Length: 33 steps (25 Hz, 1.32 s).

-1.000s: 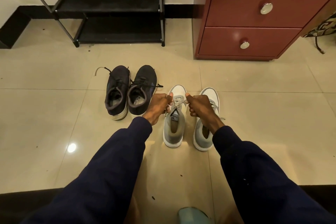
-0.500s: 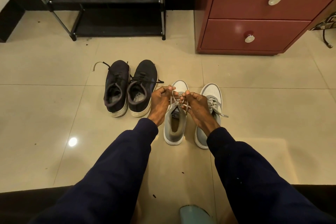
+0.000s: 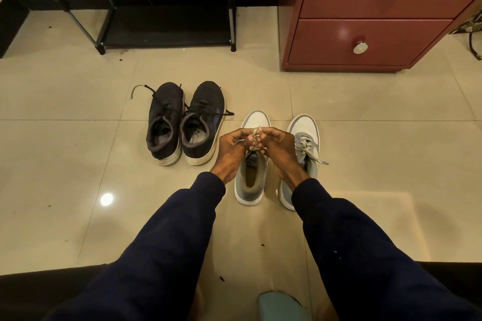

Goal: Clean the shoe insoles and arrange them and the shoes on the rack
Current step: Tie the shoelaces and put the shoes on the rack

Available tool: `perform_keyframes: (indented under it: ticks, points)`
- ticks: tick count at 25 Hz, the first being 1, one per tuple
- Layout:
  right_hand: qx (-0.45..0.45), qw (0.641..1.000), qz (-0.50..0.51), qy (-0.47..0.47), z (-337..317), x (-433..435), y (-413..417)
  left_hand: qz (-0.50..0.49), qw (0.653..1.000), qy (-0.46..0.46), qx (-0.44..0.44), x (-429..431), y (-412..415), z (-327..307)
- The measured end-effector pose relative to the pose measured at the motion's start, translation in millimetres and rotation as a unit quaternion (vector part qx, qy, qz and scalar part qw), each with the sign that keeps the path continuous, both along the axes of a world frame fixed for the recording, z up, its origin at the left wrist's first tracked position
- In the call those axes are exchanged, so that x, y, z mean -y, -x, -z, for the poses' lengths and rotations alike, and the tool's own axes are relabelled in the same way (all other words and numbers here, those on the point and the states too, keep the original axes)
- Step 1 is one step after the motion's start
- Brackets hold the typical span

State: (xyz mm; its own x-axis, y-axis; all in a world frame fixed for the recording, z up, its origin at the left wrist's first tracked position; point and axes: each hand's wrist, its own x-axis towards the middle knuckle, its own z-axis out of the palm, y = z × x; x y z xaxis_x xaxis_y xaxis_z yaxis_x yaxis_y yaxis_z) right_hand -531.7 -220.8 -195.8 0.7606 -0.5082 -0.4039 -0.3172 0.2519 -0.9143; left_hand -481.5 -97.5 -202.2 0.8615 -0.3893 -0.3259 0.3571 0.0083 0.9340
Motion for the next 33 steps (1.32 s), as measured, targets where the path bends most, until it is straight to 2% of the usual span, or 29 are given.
perform_keyframes:
  ticks: [4, 9, 14, 17, 20, 23, 26, 29, 33]
  points:
    - [-0.004, 0.997, 0.025, 0.066, 0, -1, 0, -0.007, 0.999, 0.021, -0.023, -5, -3, -3]
    - [0.015, 0.995, 0.005, 0.097, 3, -5, 1, -0.041, 0.997, 0.024, -0.052, -3, -7, 0]
    - [0.034, 0.988, -0.016, 0.153, -7, -10, 6, -0.022, 0.997, 0.021, -0.074, -2, -15, 6]
    - [0.047, 0.976, -0.043, 0.21, -5, -10, 10, -0.006, 0.999, -0.003, -0.045, -2, -15, 0]
    - [0.056, 0.964, -0.052, 0.253, -4, -12, 13, -0.037, 0.998, -0.024, -0.04, 1, -14, -1]
    - [0.064, 0.938, -0.065, 0.333, -7, -16, 13, -0.075, 0.995, -0.051, -0.038, 5, -13, 0]
    - [0.077, 0.916, -0.088, 0.385, -11, -17, 15, -0.056, 0.995, -0.086, -0.012, 3, -14, 2]
    - [0.042, 0.923, -0.083, 0.373, -10, -14, 14, -0.023, 0.992, -0.116, 0.041, -2, -15, 2]
    - [0.005, 0.956, -0.067, 0.286, -12, -9, 9, -0.005, 0.985, -0.147, 0.09, 0, -15, -2]
